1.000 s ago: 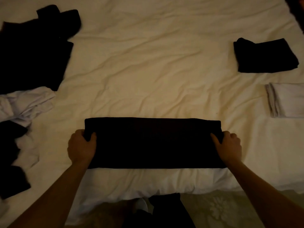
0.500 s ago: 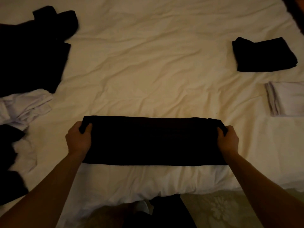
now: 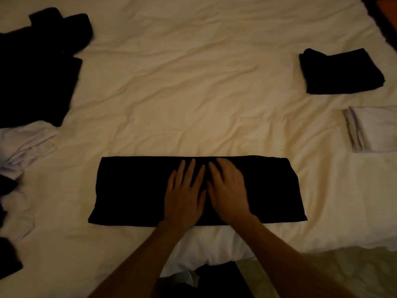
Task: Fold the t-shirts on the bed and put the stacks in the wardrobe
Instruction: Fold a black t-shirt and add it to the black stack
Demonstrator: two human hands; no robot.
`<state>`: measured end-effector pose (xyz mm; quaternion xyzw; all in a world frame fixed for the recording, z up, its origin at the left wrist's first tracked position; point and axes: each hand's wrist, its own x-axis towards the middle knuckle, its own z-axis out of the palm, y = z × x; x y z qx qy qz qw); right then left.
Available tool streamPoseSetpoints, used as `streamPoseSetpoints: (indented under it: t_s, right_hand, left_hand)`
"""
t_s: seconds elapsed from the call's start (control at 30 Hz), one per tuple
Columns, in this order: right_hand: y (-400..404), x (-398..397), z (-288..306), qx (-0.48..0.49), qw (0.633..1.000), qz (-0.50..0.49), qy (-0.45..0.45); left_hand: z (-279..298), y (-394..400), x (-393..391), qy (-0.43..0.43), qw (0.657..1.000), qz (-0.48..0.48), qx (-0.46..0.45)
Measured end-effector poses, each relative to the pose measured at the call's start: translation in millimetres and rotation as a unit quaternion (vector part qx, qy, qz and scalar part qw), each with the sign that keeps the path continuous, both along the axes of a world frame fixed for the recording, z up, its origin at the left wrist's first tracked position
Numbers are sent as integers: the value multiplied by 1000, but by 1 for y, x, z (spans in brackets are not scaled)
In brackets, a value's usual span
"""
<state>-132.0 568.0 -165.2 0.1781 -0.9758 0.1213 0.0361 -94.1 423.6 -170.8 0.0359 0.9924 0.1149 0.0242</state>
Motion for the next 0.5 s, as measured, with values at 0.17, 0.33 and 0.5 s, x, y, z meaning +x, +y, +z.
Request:
streamPoseSetpoints:
  t_s: [0.17, 0.33, 0.5]
  right_hand:
    - [23, -27, -27, 44, 997, -50, -46]
    - [104, -45, -26, 100, 979, -159, -74]
    - [177, -19, -14, 93, 953, -254, -138]
  left_hand:
    - [-18, -39, -26, -44, 997, 52, -40]
    - [-25, -148, -7, -33, 980, 183, -68]
    - [-15, -188, 31, -34, 956, 290, -27]
